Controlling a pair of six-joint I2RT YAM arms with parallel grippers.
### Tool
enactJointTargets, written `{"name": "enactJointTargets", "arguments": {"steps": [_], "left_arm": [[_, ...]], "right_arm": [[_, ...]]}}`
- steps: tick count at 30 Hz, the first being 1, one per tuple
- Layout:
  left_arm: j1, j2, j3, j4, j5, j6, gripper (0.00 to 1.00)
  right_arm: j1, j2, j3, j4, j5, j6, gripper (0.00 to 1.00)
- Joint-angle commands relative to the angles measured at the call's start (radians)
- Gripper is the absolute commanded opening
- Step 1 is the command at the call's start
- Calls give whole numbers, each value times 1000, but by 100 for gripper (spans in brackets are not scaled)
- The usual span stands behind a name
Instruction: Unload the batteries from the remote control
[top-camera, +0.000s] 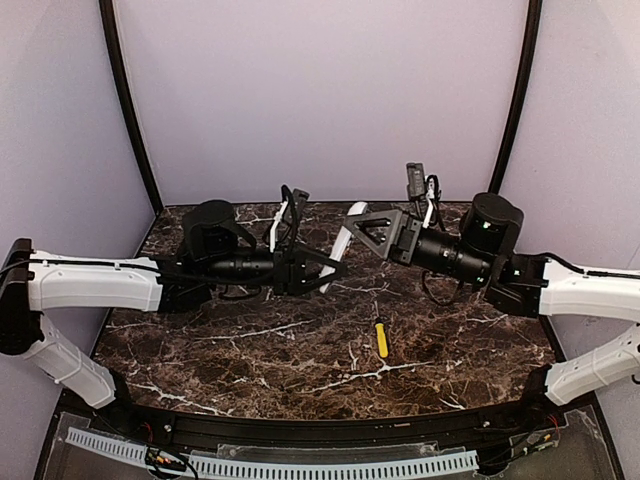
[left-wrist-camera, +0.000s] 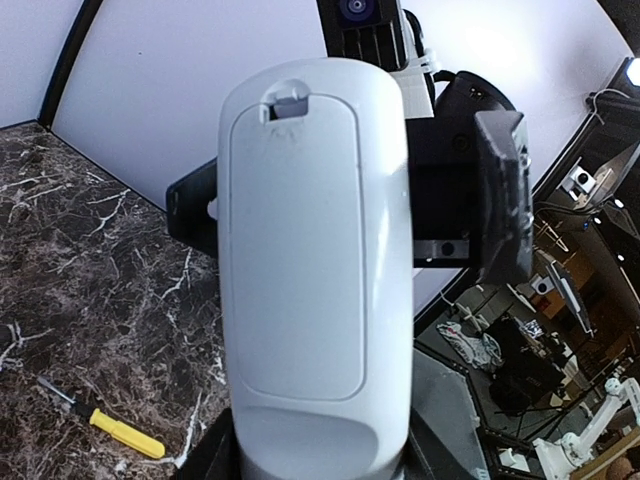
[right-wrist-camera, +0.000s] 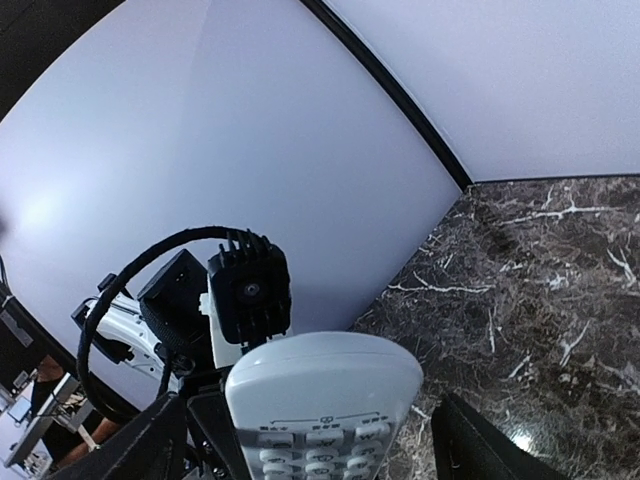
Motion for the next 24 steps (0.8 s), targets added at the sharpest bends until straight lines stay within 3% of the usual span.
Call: {"name": "enactJointTargets", "arguments": {"steps": [1, 4, 12, 18, 24], "left_arm": [[-2, -66, 36, -140, -41, 115, 0], [-2, -71, 81, -296, -69, 218, 0], [-2, -86, 216, -637, -178, 460, 0], [-1, -105, 303, -792, -331, 597, 0], [-2, -143, 341, -868, -472, 799, 0]], "right_arm": [[6, -55, 52, -198, 47, -42, 93], [4, -84, 78, -283, 67, -61, 98], [-14, -168, 145, -583, 122, -88, 99], [-54, -229, 198, -738, 70, -100, 99], [-124, -178, 300, -876, -57, -101, 99]]}}
